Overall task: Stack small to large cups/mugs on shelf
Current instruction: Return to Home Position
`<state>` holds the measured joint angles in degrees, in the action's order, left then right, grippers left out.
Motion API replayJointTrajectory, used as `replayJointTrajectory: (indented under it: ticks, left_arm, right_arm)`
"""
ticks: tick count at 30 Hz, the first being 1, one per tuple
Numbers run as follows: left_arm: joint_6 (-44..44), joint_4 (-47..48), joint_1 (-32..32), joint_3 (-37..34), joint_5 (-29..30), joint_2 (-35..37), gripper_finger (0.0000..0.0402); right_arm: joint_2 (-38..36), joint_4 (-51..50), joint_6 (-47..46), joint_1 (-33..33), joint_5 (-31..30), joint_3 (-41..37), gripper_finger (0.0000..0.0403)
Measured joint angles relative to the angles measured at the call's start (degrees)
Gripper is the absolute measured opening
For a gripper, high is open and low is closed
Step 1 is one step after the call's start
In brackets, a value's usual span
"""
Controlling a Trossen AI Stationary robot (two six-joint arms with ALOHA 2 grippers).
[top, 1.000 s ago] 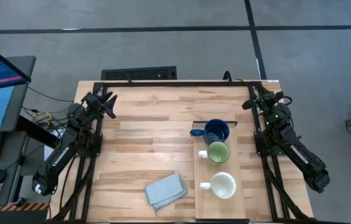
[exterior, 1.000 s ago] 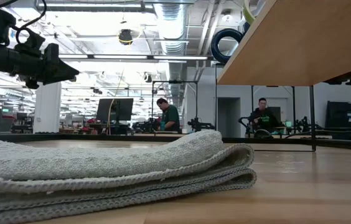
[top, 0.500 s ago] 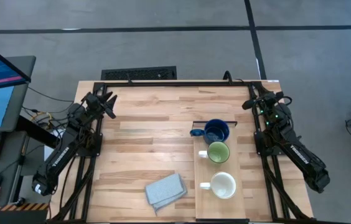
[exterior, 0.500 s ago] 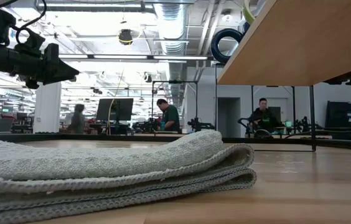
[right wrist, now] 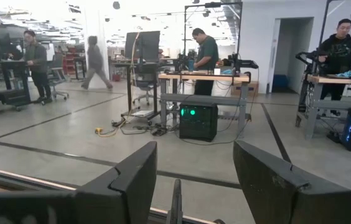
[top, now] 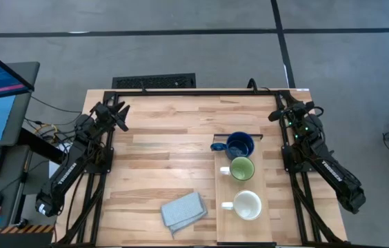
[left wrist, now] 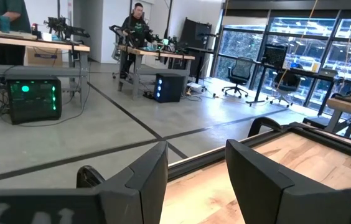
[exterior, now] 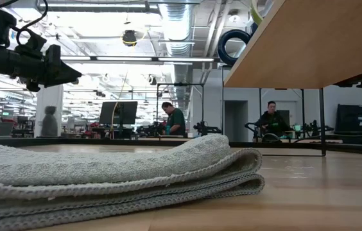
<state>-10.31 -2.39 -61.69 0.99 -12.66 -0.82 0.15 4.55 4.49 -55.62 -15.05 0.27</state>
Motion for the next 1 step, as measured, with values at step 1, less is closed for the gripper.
replayJointTrajectory:
  ticks: [1]
  left_arm:
    - [-0.02, 0.0, 0.02, 0.0, 0.02, 0.0, 0.0153]
  right_arm:
    - [0.01, 0.0, 0.0, 0.0, -0.02, 0.0, 0.0235]
